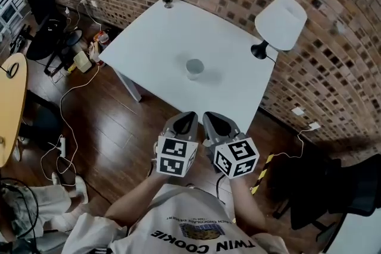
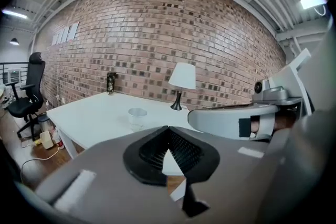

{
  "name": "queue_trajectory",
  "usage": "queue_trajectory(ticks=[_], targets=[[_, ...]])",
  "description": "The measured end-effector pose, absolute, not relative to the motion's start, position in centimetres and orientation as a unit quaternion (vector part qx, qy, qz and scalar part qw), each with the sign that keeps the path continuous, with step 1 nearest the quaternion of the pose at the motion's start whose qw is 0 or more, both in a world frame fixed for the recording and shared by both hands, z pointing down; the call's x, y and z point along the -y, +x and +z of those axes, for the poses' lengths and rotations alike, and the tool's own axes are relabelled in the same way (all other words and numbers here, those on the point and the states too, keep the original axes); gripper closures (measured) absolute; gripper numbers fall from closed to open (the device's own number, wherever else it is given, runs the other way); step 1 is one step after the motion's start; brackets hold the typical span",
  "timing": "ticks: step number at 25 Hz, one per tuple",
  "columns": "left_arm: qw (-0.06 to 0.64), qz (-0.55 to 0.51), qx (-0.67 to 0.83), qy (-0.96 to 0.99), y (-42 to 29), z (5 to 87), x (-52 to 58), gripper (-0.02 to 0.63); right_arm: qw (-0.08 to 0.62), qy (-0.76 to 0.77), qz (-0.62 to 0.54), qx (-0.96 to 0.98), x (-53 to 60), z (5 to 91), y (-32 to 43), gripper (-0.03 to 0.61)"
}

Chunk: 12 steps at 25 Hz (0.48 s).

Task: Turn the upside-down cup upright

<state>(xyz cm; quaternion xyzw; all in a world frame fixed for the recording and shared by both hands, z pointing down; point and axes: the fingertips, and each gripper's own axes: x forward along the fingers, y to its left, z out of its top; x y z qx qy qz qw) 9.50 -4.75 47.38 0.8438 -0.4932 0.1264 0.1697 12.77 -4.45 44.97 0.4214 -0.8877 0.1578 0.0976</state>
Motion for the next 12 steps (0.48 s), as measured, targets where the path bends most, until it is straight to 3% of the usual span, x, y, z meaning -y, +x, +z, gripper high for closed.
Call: queue_trajectory(ticks=[12], targets=[[0.137,0.141,0.557,0.807,13.5,45.2,-8.0,0.611,0.075,0.403,0.165,0.897,-7.9,44.1,17.4,0.575]])
